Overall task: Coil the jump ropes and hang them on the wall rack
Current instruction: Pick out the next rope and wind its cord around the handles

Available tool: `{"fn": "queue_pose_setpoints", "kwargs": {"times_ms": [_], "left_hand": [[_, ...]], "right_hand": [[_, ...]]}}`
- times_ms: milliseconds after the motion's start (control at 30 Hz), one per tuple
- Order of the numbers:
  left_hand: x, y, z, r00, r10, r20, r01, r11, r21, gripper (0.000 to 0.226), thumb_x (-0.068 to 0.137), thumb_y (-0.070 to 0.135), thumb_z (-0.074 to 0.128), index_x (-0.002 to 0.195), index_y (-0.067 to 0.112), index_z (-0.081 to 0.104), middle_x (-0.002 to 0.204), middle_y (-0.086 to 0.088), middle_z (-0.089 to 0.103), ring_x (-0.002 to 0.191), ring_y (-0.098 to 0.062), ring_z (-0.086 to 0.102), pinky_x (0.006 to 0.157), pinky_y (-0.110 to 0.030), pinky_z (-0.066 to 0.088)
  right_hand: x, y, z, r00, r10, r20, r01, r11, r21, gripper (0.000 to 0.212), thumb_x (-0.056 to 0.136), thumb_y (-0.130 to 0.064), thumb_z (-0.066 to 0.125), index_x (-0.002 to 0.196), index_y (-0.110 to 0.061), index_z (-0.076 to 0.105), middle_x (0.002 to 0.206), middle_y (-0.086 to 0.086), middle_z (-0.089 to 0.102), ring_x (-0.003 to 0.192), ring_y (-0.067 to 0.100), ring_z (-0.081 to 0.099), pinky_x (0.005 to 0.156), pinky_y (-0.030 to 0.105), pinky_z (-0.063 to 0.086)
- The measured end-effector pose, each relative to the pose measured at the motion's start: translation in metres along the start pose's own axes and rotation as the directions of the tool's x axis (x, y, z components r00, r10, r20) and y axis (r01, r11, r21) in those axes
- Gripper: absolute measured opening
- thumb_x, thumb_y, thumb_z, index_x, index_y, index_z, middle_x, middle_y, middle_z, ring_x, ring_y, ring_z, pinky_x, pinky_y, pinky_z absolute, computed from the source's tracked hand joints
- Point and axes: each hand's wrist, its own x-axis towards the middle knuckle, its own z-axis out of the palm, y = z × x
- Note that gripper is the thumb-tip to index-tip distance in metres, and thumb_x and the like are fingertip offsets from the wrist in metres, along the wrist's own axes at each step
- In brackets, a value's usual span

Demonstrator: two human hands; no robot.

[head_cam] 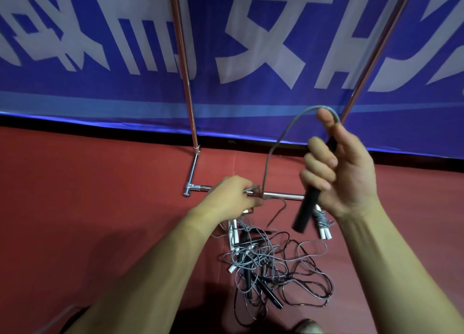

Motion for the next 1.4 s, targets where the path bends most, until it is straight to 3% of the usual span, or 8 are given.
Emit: {"fn": "queue_pose_setpoints", "kwargs": {"times_ms": [167, 367, 567, 767, 900, 1033, 1233, 1400], "left_hand": [[-0.007, 0.003, -0.007, 0.995, 0.059, 0.084, -0.056, 0.997, -0.047, 0.01, 0.093, 0.041, 0.068, 0.092, 0.032, 0.073, 0.062, 0.009, 0.058, 0.052, -0.006, 0.047, 0.055, -0.024, 0.038], [-0.012, 0.013, -0.016, 0.987, 0.101, 0.123, -0.093, 0.993, -0.074, 0.021, 0.1, 0.044, 0.056, 0.096, 0.035, 0.075, 0.05, 0.011, 0.045, 0.043, -0.01, 0.041, 0.047, -0.026, 0.035], [-0.008, 0.009, -0.024, 0.991, 0.133, -0.024, -0.135, 0.984, -0.115, 0.019, 0.098, 0.044, 0.059, 0.088, 0.039, 0.075, 0.091, 0.016, 0.075, 0.091, -0.003, 0.068, 0.094, -0.037, 0.051], [-0.006, 0.001, -0.029, 0.985, 0.089, -0.151, -0.101, 0.992, -0.074, 0.025, 0.096, 0.048, 0.058, 0.084, 0.031, 0.072, 0.069, -0.004, 0.065, 0.063, -0.014, 0.052, 0.068, -0.039, 0.049], [-0.006, -0.003, -0.03, 0.954, 0.02, -0.3, -0.021, 1.0, -0.002, 0.03, 0.094, 0.047, 0.062, 0.069, 0.032, 0.065, 0.046, 0.009, 0.046, 0.048, -0.008, 0.038, 0.053, -0.031, 0.036], [-0.005, 0.004, -0.034, 0.924, -0.136, -0.356, 0.068, 0.978, -0.197, 0.027, 0.087, 0.043, 0.074, 0.075, 0.019, 0.07, 0.041, 0.015, 0.044, 0.042, -0.002, 0.04, 0.044, -0.014, 0.029], [-0.024, 0.035, -0.033, 0.912, -0.193, 0.362, 0.326, 0.877, -0.353, 0.072, 0.078, 0.081, 0.054, 0.081, 0.014, 0.079, 0.05, 0.007, 0.031, 0.047, -0.01, 0.019, 0.052, -0.029, 0.011], [-0.027, 0.043, -0.02, 0.903, -0.176, 0.391, 0.3, 0.911, -0.283, 0.032, 0.085, 0.043, 0.072, 0.063, 0.02, 0.07, 0.048, 0.008, 0.045, 0.04, -0.008, 0.032, 0.044, -0.023, 0.019]], "right_hand": [[0.012, 0.008, -0.017, 0.856, -0.362, -0.37, 0.249, 0.914, -0.32, 0.015, 0.095, -0.016, 0.041, 0.087, -0.02, 0.054, 0.066, -0.004, 0.039, 0.063, 0.014, 0.036, 0.07, 0.03, 0.035], [0.017, 0.034, -0.035, 0.806, -0.303, -0.508, 0.006, 0.863, -0.504, 0.028, 0.108, -0.021, 0.035, 0.093, -0.028, 0.056, 0.112, -0.008, 0.071, 0.115, 0.02, 0.062, 0.076, 0.034, 0.039], [0.005, 0.067, -0.054, 0.722, 0.115, -0.683, -0.569, 0.661, -0.49, 0.015, 0.107, -0.023, 0.04, 0.103, -0.017, 0.053, 0.097, 0.007, 0.074, 0.073, 0.03, 0.072, 0.073, 0.042, 0.053], [0.001, 0.065, -0.046, 0.743, 0.297, -0.599, -0.663, 0.209, -0.719, 0.021, 0.104, -0.019, 0.035, 0.092, -0.012, 0.05, 0.076, 0.015, 0.075, 0.054, 0.027, 0.056, 0.052, 0.028, 0.039], [0.003, 0.062, -0.033, 0.697, 0.454, -0.555, -0.715, 0.499, -0.49, 0.023, 0.104, -0.019, 0.037, 0.089, -0.009, 0.052, 0.066, 0.02, 0.066, 0.044, 0.022, 0.049, 0.037, 0.02, 0.022], [0.008, 0.056, -0.027, 0.706, 0.454, -0.544, -0.637, 0.743, -0.206, 0.024, 0.104, -0.021, 0.037, 0.087, -0.011, 0.05, 0.066, 0.013, 0.064, 0.04, 0.014, 0.049, 0.028, 0.011, 0.01], [0.018, 0.063, -0.039, 0.711, 0.28, -0.645, -0.421, 0.904, -0.071, 0.028, 0.108, -0.024, 0.034, 0.085, -0.014, 0.048, 0.071, 0.011, 0.068, 0.043, 0.013, 0.053, 0.032, 0.016, 0.023], [0.019, 0.069, -0.045, 0.709, 0.185, -0.68, -0.43, 0.878, -0.209, 0.03, 0.107, -0.035, 0.039, 0.091, -0.013, 0.051, 0.072, 0.011, 0.072, 0.043, 0.015, 0.05, 0.043, 0.023, 0.028]]}}
